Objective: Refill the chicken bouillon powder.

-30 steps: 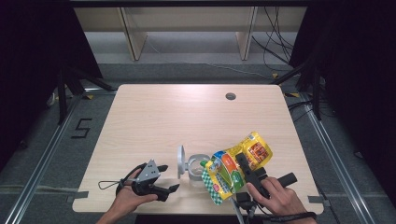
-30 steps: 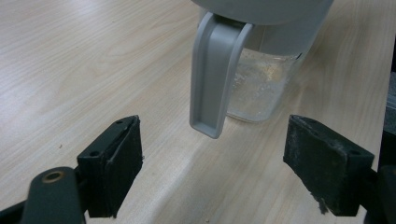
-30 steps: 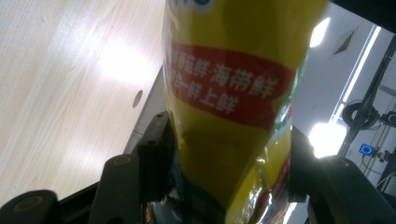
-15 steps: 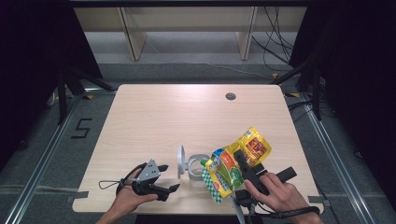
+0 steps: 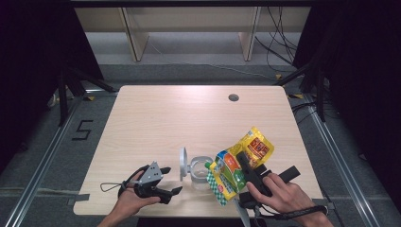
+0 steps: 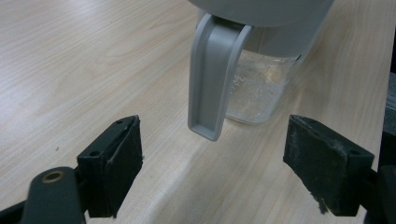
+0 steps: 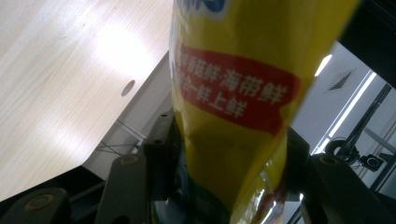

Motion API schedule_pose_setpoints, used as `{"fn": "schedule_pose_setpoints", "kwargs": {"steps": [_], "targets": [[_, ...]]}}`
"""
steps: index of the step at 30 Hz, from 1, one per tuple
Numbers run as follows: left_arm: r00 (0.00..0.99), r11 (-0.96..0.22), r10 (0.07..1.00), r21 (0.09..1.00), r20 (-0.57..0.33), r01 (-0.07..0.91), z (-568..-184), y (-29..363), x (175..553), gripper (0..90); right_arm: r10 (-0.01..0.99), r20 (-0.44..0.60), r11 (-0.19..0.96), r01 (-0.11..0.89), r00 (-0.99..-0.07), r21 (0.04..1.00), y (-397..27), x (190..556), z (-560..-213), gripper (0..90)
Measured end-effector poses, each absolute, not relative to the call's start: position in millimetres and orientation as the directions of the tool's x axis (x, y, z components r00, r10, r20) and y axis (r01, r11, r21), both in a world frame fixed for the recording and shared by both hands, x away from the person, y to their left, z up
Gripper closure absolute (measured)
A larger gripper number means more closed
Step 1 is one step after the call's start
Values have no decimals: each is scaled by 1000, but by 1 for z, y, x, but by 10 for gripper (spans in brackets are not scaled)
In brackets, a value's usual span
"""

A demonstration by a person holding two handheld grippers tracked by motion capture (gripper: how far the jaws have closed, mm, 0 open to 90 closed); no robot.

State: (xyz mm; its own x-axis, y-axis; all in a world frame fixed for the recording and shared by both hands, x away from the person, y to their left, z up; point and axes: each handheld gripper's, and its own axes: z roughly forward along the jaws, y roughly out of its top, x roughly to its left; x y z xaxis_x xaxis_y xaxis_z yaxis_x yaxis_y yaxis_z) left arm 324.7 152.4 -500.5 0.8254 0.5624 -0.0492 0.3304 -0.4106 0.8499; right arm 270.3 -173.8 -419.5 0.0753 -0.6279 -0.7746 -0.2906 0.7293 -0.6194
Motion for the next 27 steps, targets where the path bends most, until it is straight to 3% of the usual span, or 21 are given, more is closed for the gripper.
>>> {"fn": "schedule_pose_setpoints", "kwargs": {"steps": [22, 25, 27], "targets": [[837, -415, 546, 856, -36, 307, -501, 152, 326, 187, -616, -783, 740, -281, 82, -611, -175, 271, -417, 538], [831, -419, 553, 844, -54, 334, -501, 152, 324, 187, -625, -775, 728, -289, 92, -622, -173, 271, -416, 538], [837, -420, 546, 855, -28, 303, -501, 152, 326, 187, -693, -711, 666, -271, 120, -695, -169, 270, -412, 539]]}}
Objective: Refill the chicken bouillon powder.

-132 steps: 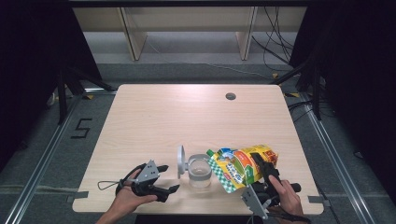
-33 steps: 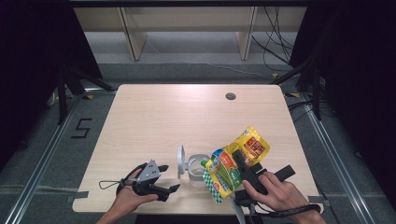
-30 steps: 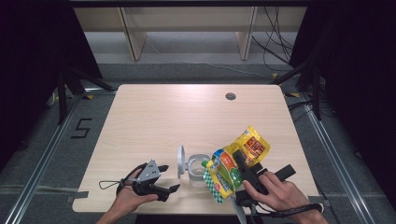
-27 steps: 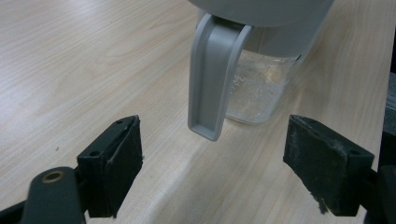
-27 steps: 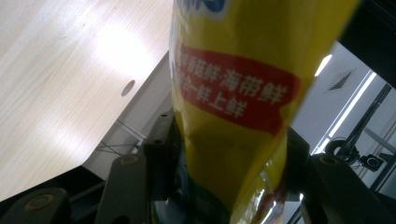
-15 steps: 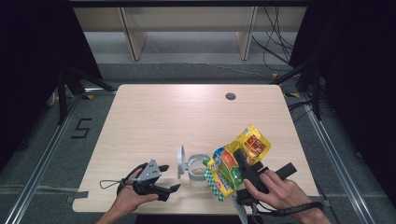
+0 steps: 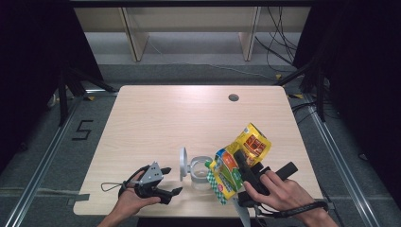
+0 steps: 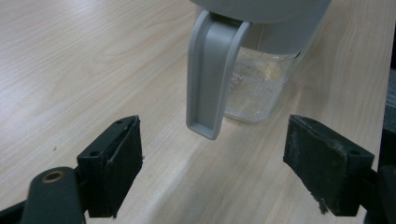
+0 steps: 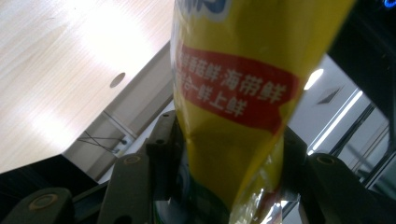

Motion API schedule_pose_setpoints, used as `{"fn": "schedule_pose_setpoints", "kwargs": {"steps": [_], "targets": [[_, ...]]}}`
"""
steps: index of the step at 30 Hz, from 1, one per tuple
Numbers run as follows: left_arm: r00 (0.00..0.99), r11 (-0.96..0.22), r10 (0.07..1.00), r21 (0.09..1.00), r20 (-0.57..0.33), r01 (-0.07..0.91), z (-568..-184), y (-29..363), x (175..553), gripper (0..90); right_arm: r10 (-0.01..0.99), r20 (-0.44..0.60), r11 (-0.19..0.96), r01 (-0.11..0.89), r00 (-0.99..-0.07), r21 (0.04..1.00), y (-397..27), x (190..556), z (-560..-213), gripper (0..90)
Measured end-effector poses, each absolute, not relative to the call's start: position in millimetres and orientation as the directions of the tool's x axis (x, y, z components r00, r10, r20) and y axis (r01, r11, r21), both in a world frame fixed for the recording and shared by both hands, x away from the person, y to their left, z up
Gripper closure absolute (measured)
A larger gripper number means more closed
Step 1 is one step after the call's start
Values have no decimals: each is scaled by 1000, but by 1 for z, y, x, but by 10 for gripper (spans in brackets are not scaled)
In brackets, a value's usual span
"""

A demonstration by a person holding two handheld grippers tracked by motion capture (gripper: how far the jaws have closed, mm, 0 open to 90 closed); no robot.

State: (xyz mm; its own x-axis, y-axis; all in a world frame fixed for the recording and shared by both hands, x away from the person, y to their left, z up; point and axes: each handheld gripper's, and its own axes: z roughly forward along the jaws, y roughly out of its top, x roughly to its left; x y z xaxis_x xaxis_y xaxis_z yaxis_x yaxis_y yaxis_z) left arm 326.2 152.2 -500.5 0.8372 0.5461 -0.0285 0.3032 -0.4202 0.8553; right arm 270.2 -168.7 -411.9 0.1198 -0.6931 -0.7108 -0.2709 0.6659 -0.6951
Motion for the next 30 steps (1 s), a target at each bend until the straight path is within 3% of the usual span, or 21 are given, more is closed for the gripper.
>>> {"fn": "schedule_pose_setpoints", "kwargs": {"steps": [10, 30], "targets": [[839, -430, 544, 849, -29, 308, -500, 153, 326, 187, -729, -673, 617, -307, 124, -725, -162, 275, -406, 548], [832, -417, 552, 849, -48, 326, -501, 151, 326, 187, -703, -702, 647, -305, 115, -698, -163, 275, -404, 549]]}}
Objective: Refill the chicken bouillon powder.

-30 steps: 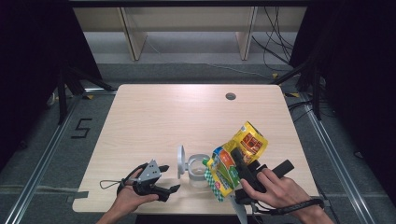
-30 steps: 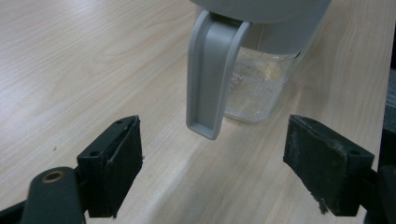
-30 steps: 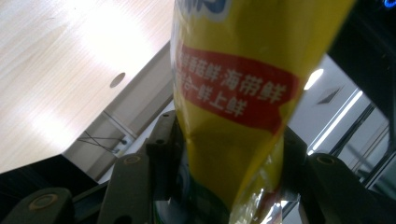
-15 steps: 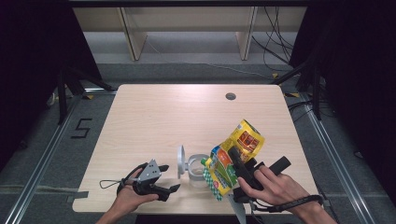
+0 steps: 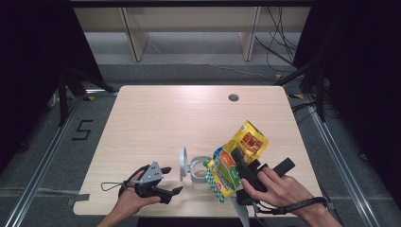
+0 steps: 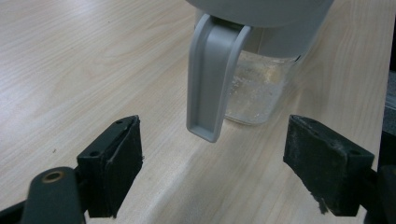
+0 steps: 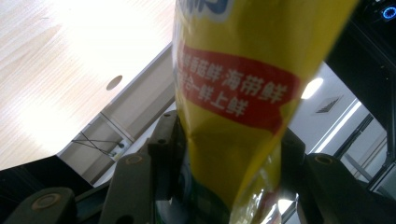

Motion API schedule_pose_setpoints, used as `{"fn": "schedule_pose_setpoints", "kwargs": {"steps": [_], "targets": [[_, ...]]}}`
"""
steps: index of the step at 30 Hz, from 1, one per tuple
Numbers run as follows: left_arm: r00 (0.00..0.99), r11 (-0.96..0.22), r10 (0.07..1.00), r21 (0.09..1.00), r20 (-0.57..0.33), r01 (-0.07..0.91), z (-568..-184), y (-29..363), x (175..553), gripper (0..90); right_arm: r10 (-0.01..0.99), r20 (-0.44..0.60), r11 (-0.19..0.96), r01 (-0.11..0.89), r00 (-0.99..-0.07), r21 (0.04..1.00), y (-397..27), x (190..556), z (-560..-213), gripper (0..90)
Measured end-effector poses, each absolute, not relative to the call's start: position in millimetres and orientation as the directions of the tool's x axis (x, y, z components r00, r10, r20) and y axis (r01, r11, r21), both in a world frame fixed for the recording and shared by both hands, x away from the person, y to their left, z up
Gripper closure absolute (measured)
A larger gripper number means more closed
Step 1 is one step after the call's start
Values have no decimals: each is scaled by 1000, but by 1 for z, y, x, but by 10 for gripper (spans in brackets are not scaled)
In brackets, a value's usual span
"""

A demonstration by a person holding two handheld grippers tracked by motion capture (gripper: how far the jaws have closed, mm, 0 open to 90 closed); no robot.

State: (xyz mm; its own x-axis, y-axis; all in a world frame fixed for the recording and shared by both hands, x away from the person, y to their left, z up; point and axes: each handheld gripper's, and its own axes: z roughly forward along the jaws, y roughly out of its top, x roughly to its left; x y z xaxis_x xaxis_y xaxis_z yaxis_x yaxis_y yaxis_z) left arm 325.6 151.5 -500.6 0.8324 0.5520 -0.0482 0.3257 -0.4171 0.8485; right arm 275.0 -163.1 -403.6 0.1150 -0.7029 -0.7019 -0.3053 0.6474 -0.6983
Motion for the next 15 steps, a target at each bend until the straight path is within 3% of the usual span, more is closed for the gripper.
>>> {"fn": "schedule_pose_setpoints", "kwargs": {"steps": [2, 6, 15], "targets": [[833, -416, 550, 847, -54, 330, -501, 151, 325, 187, -725, -678, 618, -320, 120, -718, -160, 276, -401, 549], [833, -414, 551, 848, -57, 332, -501, 152, 325, 187, -654, -756, 711, -322, 25, -625, -160, 276, -400, 550], [829, -407, 557, 853, -52, 327, -501, 151, 325, 187, -639, -768, 733, -329, -34, -596, -156, 282, -406, 552]]}}
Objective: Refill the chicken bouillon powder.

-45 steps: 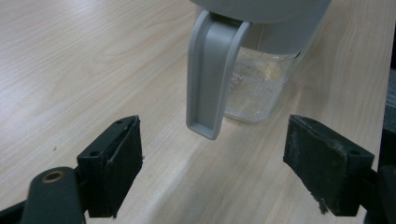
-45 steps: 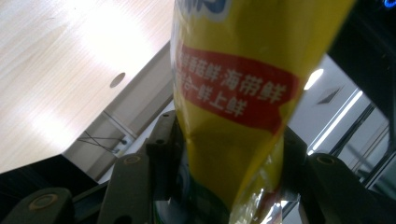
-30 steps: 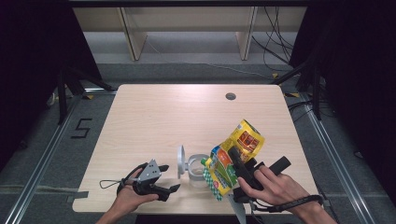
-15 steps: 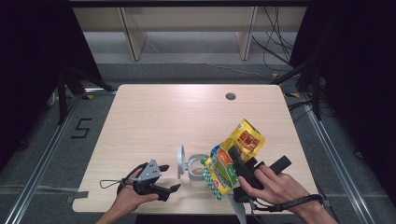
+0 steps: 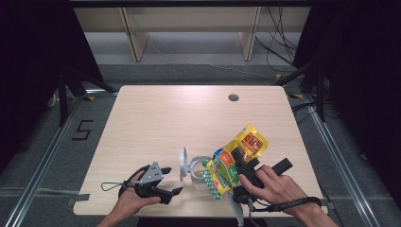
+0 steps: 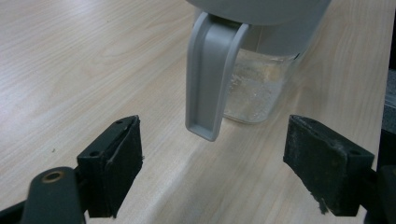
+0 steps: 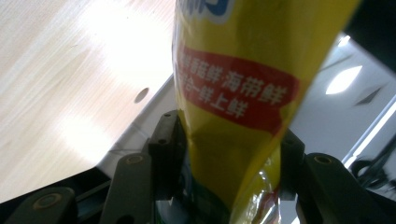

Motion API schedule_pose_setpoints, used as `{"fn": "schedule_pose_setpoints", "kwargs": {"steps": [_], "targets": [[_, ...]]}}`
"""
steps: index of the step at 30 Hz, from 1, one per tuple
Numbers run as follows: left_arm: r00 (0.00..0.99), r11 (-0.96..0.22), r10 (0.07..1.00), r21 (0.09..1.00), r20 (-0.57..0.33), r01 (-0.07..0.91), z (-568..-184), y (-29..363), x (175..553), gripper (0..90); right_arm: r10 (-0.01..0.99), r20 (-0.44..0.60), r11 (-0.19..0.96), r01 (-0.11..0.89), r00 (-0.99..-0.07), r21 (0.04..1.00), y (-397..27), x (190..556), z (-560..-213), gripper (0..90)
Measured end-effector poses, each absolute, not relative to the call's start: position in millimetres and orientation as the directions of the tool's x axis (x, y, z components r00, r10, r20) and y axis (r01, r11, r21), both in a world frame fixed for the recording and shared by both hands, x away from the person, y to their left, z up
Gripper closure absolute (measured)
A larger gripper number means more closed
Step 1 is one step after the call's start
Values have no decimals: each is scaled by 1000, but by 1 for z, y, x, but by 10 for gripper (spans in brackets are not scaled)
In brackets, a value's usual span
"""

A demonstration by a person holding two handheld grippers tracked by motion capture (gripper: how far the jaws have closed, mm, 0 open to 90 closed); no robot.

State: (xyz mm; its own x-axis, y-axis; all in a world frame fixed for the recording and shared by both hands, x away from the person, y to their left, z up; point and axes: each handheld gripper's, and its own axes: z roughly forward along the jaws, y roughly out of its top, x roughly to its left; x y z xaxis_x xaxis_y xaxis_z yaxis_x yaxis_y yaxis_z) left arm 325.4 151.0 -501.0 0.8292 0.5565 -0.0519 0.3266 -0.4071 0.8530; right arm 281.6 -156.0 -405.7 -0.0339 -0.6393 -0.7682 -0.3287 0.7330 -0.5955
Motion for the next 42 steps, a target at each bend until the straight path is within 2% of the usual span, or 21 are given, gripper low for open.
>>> {"fn": "schedule_pose_setpoints", "kwargs": {"steps": [1, 4, 7, 22, 26, 29, 32, 40, 42], "targets": [[837, -424, 545, 849, -39, 316, -500, 152, 327, 187, -598, -799, 774, -310, -68, -552, -158, 281, -407, 553], [837, -422, 545, 848, -45, 321, -500, 152, 326, 187, -615, -785, 762, -320, -81, -564, -159, 282, -407, 554], [837, -423, 546, 850, -38, 314, -500, 152, 327, 187, -588, -800, 783, -337, -123, -523, -158, 282, -405, 553], [828, -410, 558, 849, -55, 332, -500, 151, 326, 187, -574, -808, 792, -339, -132, -507, -161, 282, -409, 555], [839, -418, 543, 857, -31, 302, -501, 152, 326, 187, -583, -801, 785, -344, -133, -515, -159, 281, -407, 555], [828, -400, 557, 855, -60, 331, -501, 151, 326, 187, -574, -806, 793, -342, -143, -504, -160, 281, -405, 556], [833, -413, 552, 852, -47, 322, -500, 152, 326, 187, -544, -820, 817, -338, -180, -467, -160, 281, -402, 556], [842, -437, 538, 845, -29, 308, -499, 153, 328, 187, -552, -807, 814, -346, -210, -467, -154, 285, -407, 559], [831, -404, 554, 853, -59, 330, -501, 151, 326, 187, -531, -817, 829, -336, -226, -447, -152, 283, -407, 559]]}}
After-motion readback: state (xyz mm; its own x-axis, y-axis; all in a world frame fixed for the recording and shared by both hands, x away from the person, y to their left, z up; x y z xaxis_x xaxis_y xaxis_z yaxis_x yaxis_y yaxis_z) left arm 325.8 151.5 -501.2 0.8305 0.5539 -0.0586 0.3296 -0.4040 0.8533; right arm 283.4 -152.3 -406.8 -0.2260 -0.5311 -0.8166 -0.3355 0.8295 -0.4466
